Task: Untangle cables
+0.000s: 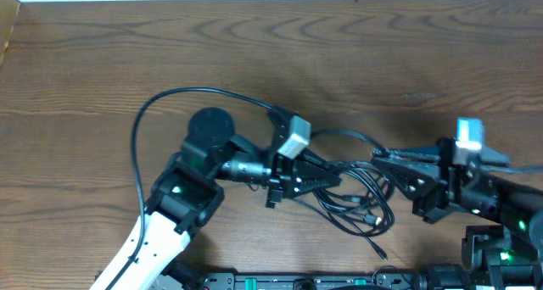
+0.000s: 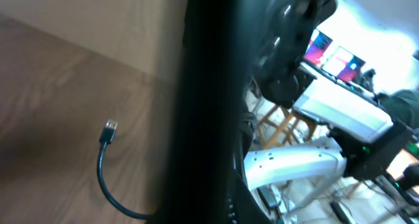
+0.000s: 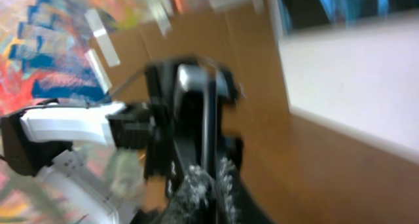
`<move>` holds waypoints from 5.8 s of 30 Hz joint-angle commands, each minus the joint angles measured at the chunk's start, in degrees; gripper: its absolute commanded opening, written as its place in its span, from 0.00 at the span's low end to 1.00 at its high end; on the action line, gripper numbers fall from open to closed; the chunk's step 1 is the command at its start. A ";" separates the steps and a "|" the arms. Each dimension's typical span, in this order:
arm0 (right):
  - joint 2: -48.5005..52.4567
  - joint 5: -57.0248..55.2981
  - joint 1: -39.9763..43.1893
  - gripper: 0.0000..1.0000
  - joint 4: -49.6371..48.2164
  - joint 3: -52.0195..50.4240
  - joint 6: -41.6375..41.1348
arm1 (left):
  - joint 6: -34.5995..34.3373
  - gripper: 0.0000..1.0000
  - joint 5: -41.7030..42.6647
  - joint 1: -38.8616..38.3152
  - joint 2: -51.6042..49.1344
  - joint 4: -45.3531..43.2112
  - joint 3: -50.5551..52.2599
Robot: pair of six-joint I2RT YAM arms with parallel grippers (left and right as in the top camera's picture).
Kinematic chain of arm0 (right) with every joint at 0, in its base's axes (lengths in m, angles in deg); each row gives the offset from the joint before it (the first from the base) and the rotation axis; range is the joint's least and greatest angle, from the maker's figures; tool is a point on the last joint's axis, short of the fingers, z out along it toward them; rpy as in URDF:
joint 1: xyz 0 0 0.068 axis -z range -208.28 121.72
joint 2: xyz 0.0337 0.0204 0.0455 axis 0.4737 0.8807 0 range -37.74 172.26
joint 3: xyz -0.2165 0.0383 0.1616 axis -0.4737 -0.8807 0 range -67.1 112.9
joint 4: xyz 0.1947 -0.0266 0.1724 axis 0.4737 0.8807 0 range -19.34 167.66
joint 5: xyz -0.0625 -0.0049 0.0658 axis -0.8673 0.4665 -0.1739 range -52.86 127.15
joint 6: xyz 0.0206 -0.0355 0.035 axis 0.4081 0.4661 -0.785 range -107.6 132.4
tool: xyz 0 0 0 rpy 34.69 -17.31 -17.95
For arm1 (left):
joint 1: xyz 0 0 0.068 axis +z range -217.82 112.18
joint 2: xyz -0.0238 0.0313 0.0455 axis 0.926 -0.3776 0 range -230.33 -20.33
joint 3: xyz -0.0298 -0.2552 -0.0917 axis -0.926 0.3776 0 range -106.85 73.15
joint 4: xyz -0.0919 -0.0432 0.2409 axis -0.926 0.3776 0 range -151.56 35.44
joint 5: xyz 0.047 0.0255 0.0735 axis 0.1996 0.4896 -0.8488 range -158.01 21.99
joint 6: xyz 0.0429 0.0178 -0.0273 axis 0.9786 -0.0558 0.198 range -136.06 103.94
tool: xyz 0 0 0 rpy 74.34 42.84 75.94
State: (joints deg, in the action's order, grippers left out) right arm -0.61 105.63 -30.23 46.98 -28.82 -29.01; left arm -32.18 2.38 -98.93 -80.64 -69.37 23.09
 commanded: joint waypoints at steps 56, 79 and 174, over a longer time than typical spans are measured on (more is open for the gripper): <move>-0.04 -29.31 2.86 0.99 44.92 0.33 17.73 | 4.98 0.07 -22.82 -8.20 6.60 -8.37 -0.74; 0.00 -19.67 2.67 0.99 43.39 0.33 28.89 | -1.03 0.08 -16.92 -9.01 6.14 -21.90 -0.74; 0.00 -11.72 2.73 0.97 16.61 0.33 55.93 | -3.91 0.07 4.09 2.97 -0.24 -13.70 -0.74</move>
State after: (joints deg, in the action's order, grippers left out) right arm -0.40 95.25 -27.54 63.54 -28.53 26.35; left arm -35.99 5.18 -94.84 -81.47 -82.46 24.05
